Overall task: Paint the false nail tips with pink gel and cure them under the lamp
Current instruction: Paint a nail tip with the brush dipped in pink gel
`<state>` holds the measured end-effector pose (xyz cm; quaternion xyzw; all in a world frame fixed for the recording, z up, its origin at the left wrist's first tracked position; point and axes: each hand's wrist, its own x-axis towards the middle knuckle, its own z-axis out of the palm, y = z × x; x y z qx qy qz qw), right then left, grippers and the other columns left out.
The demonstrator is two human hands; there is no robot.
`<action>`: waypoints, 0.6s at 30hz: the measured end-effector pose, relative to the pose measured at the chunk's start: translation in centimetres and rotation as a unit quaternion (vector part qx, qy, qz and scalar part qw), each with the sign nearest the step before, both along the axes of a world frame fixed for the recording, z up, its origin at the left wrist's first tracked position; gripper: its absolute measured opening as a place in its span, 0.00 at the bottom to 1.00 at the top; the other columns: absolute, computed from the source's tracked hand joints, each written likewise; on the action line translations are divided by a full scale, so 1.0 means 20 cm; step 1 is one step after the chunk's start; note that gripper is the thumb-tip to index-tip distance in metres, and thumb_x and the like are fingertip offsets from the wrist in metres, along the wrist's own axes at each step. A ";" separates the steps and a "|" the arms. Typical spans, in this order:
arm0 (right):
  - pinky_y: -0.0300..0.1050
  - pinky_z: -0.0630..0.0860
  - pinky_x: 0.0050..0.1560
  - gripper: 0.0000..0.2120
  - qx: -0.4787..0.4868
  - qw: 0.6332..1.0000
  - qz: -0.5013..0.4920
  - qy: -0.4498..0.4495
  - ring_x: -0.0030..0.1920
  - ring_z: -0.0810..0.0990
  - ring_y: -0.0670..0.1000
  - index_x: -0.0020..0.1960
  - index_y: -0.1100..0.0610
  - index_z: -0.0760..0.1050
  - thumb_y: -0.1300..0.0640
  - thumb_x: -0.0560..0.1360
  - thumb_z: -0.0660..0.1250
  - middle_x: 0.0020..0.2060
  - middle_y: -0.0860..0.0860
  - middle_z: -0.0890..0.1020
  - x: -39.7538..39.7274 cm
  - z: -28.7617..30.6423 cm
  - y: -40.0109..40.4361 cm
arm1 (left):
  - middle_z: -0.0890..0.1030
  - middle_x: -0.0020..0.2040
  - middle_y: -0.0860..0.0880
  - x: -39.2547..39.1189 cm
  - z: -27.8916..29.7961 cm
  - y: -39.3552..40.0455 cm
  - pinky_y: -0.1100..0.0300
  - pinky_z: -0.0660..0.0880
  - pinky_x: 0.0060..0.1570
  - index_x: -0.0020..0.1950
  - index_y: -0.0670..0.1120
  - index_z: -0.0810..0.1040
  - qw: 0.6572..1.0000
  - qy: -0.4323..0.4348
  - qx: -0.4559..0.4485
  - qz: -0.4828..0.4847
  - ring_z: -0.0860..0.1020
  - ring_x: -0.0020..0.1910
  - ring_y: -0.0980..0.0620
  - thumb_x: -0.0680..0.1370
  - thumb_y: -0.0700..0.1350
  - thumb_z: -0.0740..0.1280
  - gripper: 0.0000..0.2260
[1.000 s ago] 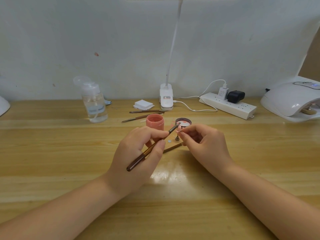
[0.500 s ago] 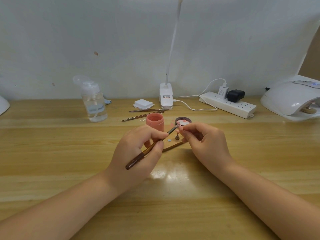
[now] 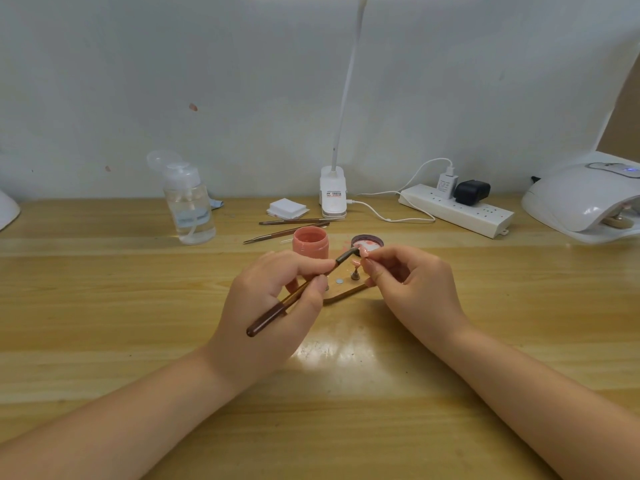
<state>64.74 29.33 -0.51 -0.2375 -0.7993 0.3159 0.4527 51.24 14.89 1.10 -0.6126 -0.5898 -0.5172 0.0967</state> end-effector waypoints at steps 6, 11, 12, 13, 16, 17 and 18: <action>0.44 0.80 0.43 0.04 0.002 1.000 0.002 -0.006 0.37 0.83 0.44 0.46 0.55 0.82 0.63 0.73 0.72 0.36 0.47 0.84 0.00 0.00 -0.01 | 0.80 0.41 0.55 0.00 0.00 0.00 0.70 0.68 0.45 0.48 0.43 0.83 0.999 -0.002 -0.022 -0.025 0.77 0.42 0.56 0.74 0.46 0.63 0.11; 0.44 0.80 0.43 0.04 0.001 1.000 -0.001 -0.006 0.37 0.83 0.44 0.46 0.54 0.82 0.62 0.73 0.72 0.36 0.48 0.84 0.00 0.01 -0.01 | 0.80 0.42 0.59 0.02 0.01 0.00 0.73 0.67 0.45 0.50 0.46 0.82 1.000 -0.007 -0.016 -0.019 0.76 0.42 0.59 0.75 0.45 0.65 0.09; 0.44 0.80 0.43 0.05 0.005 1.000 -0.001 -0.006 0.37 0.83 0.45 0.46 0.55 0.82 0.63 0.73 0.72 0.36 0.48 0.84 0.00 0.01 -0.01 | 0.80 0.43 0.58 0.02 0.01 0.00 0.73 0.67 0.45 0.51 0.46 0.83 1.000 0.000 -0.023 -0.021 0.77 0.42 0.58 0.76 0.44 0.66 0.08; 0.44 0.80 0.42 0.05 0.006 1.000 -0.003 -0.007 0.37 0.83 0.44 0.46 0.55 0.82 0.63 0.73 0.72 0.36 0.48 0.84 0.00 0.01 -0.01 | 0.81 0.42 0.57 0.02 0.01 0.00 0.73 0.66 0.45 0.51 0.46 0.83 0.999 0.002 -0.031 -0.020 0.77 0.42 0.58 0.75 0.42 0.67 0.07; 0.44 0.80 0.42 0.04 -0.003 1.000 -0.008 -0.010 0.37 0.83 0.44 0.46 0.55 0.82 0.62 0.73 0.72 0.36 0.47 0.84 0.00 0.00 0.00 | 0.80 0.38 0.59 0.01 0.00 0.00 0.74 0.66 0.42 0.46 0.46 0.83 0.999 -0.036 -0.041 -0.004 0.76 0.40 0.59 0.73 0.41 0.66 0.06; 0.44 0.80 0.42 0.04 -0.005 1.000 -0.009 -0.009 0.37 0.83 0.44 0.46 0.55 0.82 0.61 0.73 0.72 0.36 0.46 0.84 0.00 0.00 0.00 | 0.79 0.37 0.60 0.01 0.00 0.00 0.74 0.66 0.41 0.45 0.46 0.83 0.998 -0.050 -0.035 -0.002 0.76 0.40 0.59 0.73 0.43 0.65 0.07; 0.43 0.80 0.42 0.04 -0.006 1.000 -0.010 -0.008 0.37 0.83 0.44 0.46 0.55 0.82 0.61 0.73 0.72 0.36 0.46 0.84 0.00 0.00 0.00 | 0.79 0.37 0.61 0.01 0.01 -0.01 0.74 0.66 0.41 0.45 0.46 0.83 0.998 -0.055 -0.028 -0.002 0.76 0.40 0.59 0.73 0.46 0.64 0.08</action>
